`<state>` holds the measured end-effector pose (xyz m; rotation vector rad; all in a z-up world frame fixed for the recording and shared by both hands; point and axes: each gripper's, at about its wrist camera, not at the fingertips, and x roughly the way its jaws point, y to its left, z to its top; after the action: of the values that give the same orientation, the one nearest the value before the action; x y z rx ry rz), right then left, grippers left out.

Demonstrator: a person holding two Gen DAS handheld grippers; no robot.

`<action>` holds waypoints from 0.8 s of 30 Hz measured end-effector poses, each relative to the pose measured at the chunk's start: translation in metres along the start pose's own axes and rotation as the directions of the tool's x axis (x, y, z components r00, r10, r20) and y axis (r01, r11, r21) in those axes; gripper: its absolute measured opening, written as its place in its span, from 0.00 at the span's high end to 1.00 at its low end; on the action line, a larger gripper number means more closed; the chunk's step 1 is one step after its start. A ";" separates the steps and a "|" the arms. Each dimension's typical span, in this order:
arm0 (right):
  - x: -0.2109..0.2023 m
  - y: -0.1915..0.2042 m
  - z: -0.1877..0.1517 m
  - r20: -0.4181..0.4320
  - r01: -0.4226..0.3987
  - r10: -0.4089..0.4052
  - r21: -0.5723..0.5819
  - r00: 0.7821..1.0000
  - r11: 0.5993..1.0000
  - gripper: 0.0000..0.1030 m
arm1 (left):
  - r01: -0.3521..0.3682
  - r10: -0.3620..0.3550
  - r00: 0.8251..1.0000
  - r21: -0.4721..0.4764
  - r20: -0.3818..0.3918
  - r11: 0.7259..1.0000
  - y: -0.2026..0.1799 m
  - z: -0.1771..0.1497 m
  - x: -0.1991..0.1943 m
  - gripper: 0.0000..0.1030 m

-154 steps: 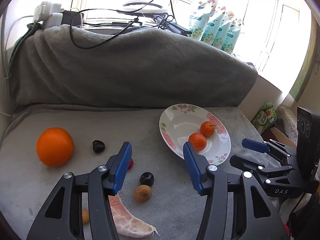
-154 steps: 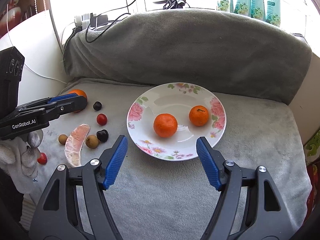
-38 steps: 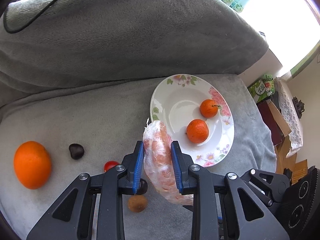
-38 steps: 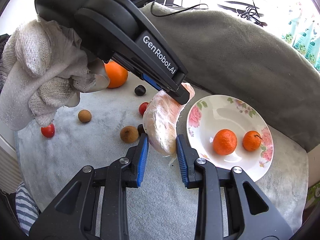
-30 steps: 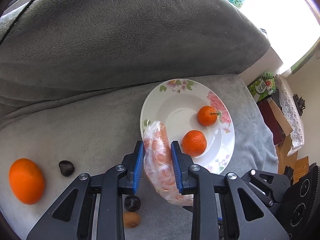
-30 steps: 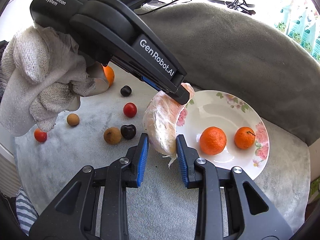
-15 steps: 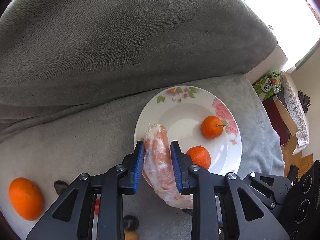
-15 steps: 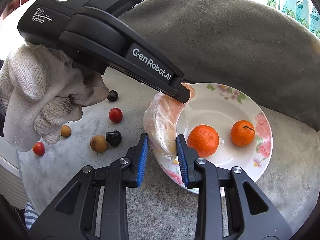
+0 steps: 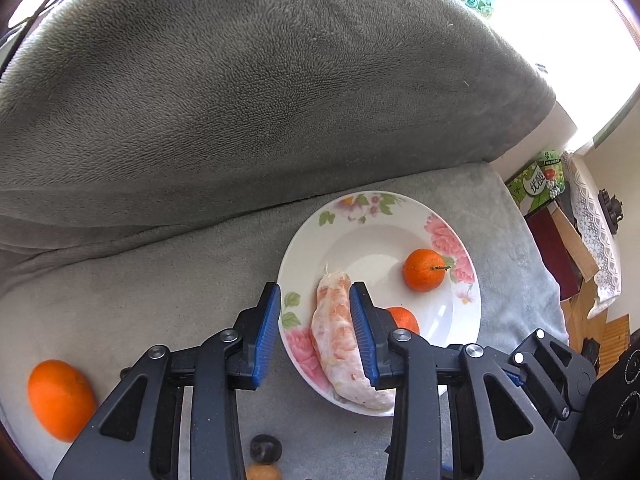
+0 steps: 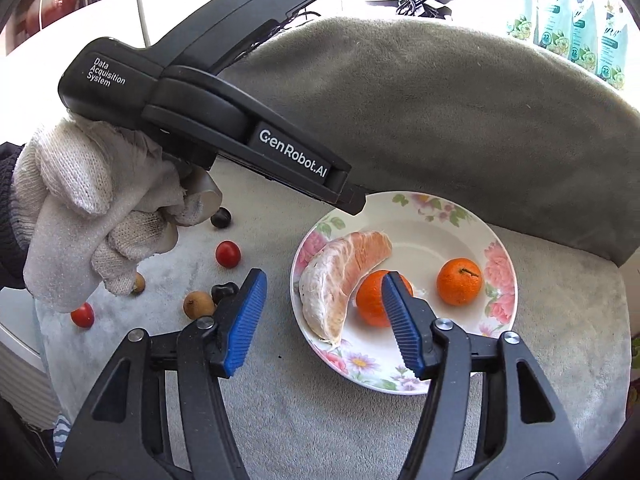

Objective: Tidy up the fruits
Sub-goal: 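Open both tools and lift them away from the plate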

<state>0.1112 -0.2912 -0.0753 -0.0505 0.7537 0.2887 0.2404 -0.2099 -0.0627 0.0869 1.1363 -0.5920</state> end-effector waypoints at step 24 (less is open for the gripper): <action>-0.031 0.025 0.000 0.025 -0.017 0.017 -0.006 1.000 1.000 0.14 | -0.053 0.067 0.983 -0.089 0.170 0.995 0.040 -0.052 -0.082 0.35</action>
<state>0.0832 -0.2745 -0.0530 -0.0460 0.7290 0.3069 0.1937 -0.1245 -0.0229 -0.0026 0.9856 -0.4875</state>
